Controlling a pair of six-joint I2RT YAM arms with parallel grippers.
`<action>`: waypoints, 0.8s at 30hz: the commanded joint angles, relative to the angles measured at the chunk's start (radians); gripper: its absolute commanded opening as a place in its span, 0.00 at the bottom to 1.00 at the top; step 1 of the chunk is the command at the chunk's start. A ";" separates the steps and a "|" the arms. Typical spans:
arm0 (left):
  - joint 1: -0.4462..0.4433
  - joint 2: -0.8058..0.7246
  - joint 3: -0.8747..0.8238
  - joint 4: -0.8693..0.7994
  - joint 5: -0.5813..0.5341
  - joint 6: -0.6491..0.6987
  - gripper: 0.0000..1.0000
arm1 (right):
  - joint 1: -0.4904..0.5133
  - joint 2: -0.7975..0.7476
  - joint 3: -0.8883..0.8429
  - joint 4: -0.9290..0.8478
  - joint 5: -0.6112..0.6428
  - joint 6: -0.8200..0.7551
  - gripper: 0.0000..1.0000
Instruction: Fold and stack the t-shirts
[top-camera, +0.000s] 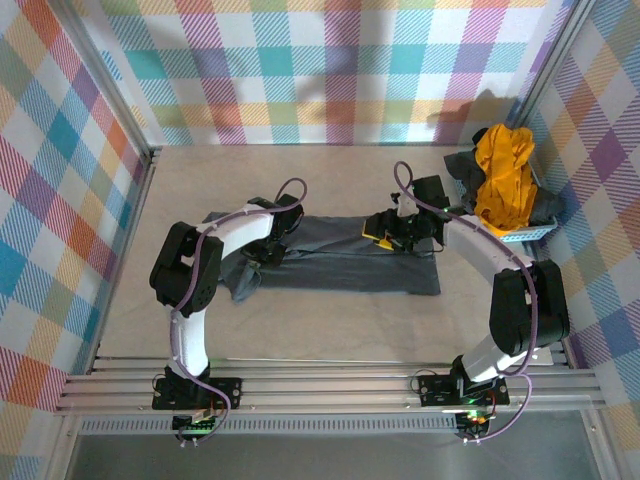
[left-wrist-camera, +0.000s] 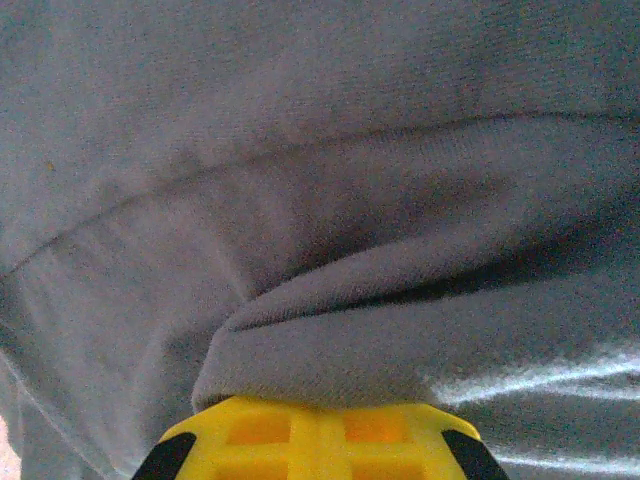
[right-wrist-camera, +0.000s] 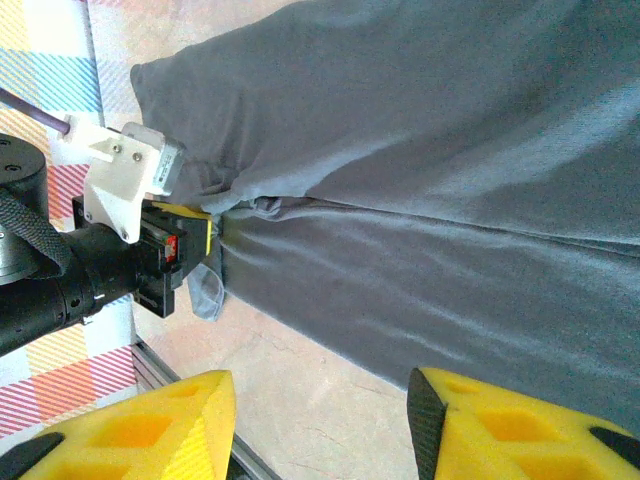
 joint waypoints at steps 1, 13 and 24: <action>-0.001 -0.042 0.028 -0.037 0.032 -0.027 0.00 | 0.003 -0.011 0.006 0.009 -0.010 0.002 0.50; 0.016 -0.088 0.066 -0.224 0.390 -0.154 0.00 | 0.003 0.021 0.029 -0.011 -0.005 0.001 0.50; 0.077 -0.066 0.019 -0.080 0.753 -0.350 0.00 | 0.003 0.040 0.040 -0.046 -0.017 -0.011 0.50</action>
